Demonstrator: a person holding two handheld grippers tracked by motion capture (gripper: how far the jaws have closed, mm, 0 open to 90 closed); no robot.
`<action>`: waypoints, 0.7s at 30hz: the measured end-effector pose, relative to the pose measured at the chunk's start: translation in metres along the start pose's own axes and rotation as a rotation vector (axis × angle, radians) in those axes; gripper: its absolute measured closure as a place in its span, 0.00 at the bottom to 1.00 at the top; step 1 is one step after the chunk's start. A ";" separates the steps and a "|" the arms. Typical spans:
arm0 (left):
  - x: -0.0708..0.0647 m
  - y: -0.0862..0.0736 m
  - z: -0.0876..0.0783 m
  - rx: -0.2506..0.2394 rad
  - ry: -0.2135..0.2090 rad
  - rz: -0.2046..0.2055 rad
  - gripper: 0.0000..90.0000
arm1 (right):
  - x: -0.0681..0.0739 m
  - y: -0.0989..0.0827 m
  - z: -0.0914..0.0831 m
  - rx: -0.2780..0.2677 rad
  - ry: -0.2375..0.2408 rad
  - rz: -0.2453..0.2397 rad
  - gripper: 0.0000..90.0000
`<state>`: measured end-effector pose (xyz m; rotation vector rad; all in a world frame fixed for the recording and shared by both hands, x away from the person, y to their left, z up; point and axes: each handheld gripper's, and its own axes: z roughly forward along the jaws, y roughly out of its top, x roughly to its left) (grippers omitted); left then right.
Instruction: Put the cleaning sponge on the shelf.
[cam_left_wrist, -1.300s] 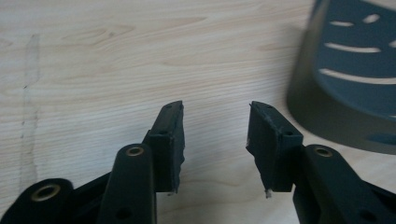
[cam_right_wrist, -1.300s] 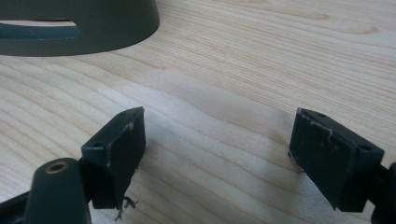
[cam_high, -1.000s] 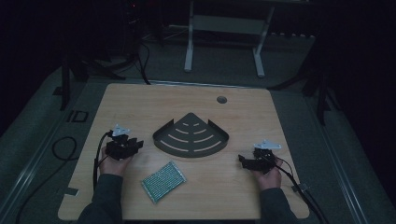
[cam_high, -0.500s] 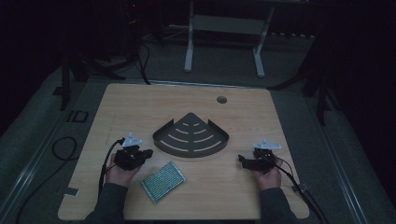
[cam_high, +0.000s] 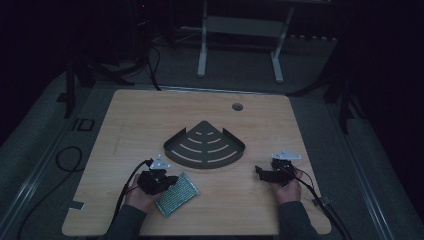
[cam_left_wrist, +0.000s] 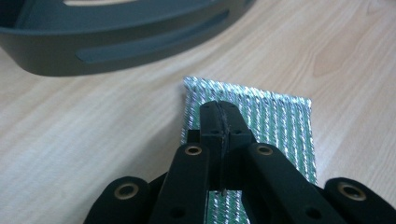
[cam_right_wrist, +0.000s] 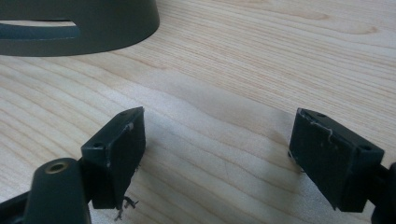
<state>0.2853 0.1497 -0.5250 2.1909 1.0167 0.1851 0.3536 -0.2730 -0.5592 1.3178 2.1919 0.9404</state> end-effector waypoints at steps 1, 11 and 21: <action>-0.001 -0.001 0.000 0.001 -0.005 -0.003 1.00 | 0.000 0.000 0.000 0.000 0.000 0.000 0.20; -0.005 -0.012 -0.001 0.044 -0.010 -0.010 1.00 | 0.000 0.000 0.000 0.000 0.000 0.000 0.20; 0.014 -0.012 -0.008 0.064 0.035 -0.024 1.00 | 0.000 0.000 0.000 0.000 0.000 0.000 0.20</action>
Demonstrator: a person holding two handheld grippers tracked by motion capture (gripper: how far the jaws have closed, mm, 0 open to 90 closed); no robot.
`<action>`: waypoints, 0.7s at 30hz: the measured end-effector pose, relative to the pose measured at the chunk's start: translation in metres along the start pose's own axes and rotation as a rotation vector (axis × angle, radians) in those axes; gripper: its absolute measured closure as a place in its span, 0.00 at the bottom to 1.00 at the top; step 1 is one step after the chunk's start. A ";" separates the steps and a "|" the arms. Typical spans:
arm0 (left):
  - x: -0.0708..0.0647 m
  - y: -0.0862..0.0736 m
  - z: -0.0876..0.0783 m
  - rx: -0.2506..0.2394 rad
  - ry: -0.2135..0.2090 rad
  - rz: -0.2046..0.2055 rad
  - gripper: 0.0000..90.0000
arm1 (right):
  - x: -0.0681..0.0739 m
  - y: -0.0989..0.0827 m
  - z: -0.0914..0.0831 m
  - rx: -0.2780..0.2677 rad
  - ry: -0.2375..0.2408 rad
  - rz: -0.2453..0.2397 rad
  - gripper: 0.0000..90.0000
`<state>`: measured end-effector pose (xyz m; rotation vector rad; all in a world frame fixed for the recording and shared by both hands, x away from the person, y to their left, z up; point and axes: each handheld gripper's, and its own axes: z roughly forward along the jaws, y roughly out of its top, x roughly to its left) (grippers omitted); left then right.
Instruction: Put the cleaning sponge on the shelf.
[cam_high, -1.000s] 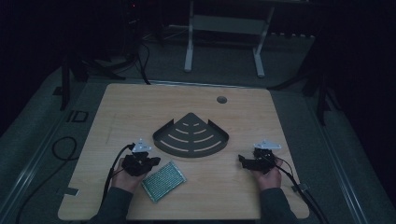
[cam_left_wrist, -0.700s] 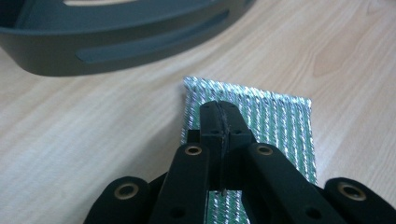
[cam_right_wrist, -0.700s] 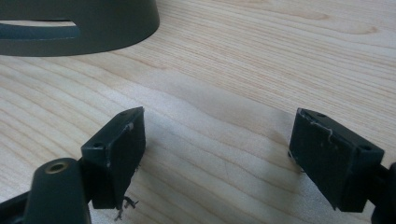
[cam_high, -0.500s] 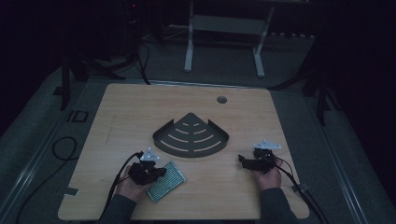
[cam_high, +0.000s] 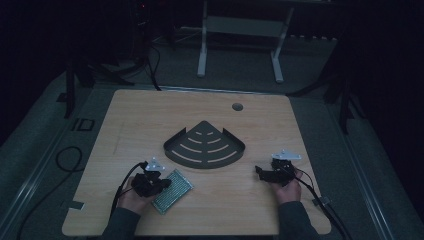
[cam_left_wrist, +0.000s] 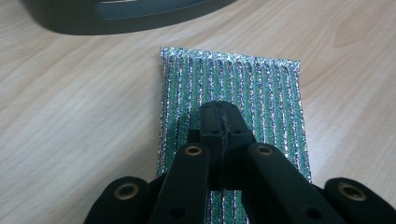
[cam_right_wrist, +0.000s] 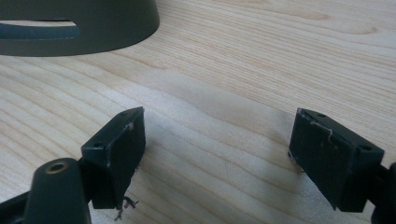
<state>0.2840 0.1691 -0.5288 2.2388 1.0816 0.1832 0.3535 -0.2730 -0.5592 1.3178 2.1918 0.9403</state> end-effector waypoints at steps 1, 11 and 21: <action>0.003 0.000 -0.001 0.001 0.002 -0.002 1.00 | 0.000 0.000 0.000 0.000 0.000 0.000 0.20; 0.027 -0.001 -0.006 0.007 0.026 -0.035 1.00 | 0.000 0.000 0.000 0.000 0.000 0.000 0.20; 0.040 0.000 -0.019 0.004 0.024 -0.070 0.92 | 0.000 0.000 0.000 0.000 0.000 0.000 0.20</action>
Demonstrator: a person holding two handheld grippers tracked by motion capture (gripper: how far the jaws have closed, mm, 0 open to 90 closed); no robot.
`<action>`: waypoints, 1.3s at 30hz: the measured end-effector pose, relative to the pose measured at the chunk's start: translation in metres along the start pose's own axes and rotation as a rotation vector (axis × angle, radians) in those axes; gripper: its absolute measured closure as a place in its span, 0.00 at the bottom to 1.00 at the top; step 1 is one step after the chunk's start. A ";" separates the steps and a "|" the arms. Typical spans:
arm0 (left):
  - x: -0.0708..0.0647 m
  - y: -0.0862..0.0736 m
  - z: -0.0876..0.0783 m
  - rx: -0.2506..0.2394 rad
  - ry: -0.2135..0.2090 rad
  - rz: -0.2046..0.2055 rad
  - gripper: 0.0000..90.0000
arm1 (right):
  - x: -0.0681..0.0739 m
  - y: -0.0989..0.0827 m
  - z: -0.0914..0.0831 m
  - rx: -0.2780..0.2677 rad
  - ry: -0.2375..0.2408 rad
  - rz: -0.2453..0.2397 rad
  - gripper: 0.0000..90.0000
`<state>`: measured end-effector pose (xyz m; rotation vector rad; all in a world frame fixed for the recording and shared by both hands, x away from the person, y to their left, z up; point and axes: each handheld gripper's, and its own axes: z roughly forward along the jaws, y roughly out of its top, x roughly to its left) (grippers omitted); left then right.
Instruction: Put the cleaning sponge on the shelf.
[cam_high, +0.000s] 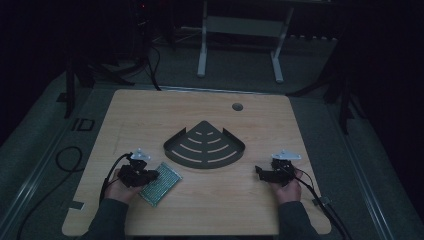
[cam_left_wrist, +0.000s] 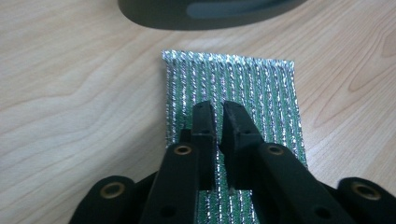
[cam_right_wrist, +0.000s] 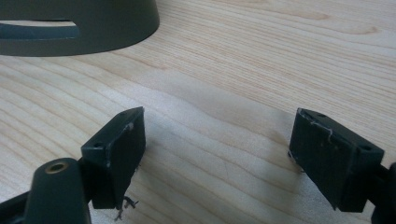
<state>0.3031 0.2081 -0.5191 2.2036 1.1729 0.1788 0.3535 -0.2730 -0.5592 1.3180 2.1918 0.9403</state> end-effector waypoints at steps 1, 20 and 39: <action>0.001 0.001 -0.002 0.002 0.001 0.000 0.90 | 0.000 0.000 0.000 0.000 0.000 0.000 0.20; 0.014 0.031 -0.006 0.111 -0.018 0.019 0.82 | 0.000 0.000 0.000 -0.001 0.000 0.001 0.20; 0.025 0.042 0.004 0.245 -0.053 0.005 0.85 | 0.000 0.000 0.000 -0.001 0.000 0.000 0.20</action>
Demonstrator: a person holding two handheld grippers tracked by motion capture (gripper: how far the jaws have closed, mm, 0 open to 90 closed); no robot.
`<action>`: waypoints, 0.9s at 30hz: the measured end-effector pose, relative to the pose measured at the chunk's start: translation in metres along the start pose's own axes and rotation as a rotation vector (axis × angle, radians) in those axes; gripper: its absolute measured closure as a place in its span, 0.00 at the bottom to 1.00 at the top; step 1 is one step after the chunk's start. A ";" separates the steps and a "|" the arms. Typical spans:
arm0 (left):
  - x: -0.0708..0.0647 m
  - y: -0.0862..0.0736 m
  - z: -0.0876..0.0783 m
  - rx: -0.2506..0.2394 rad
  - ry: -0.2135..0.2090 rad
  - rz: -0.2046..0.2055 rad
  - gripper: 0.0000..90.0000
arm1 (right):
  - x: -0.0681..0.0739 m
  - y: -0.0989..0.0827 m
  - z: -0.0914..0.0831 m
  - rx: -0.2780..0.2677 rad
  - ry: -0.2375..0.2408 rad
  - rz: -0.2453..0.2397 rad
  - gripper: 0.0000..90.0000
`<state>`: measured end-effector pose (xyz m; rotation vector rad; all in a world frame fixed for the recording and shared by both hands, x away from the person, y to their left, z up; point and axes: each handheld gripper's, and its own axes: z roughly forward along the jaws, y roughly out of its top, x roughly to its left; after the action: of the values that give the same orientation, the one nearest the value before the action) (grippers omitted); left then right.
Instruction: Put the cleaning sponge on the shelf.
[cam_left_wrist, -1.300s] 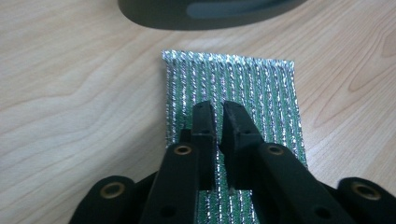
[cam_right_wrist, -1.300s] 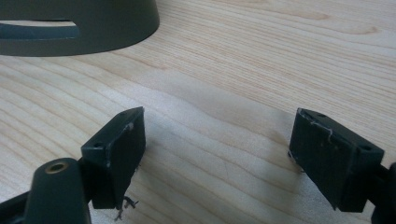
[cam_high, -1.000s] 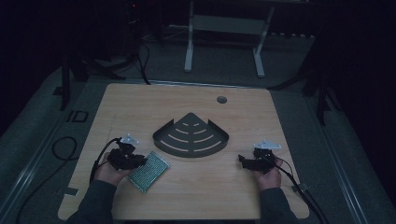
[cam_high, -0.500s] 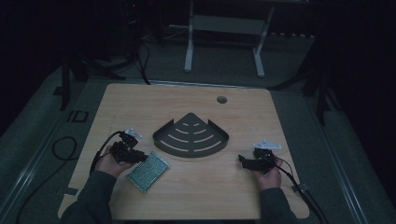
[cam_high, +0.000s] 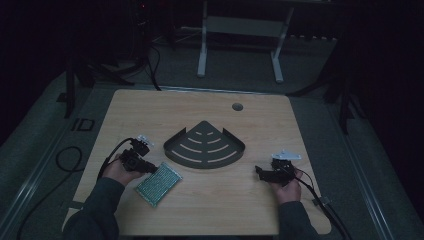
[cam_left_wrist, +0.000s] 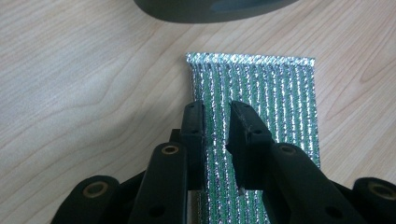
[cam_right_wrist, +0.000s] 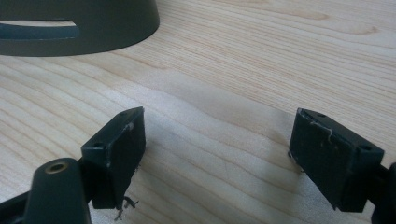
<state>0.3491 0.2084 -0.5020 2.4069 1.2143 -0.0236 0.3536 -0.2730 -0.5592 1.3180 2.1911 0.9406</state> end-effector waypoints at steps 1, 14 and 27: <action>0.001 0.000 0.001 0.008 0.000 0.000 0.85 | 0.000 0.000 0.000 0.000 0.000 0.000 0.20; 0.006 -0.005 0.007 0.026 -0.035 -0.028 0.87 | 0.000 0.000 0.000 0.000 0.000 0.001 0.20; 0.018 -0.008 0.015 0.039 -0.101 -0.087 0.90 | 0.000 0.000 0.000 0.000 0.000 0.001 0.20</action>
<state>0.3570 0.2205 -0.5227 2.3542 1.2815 -0.1952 0.3535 -0.2729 -0.5592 1.3188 2.1911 0.9408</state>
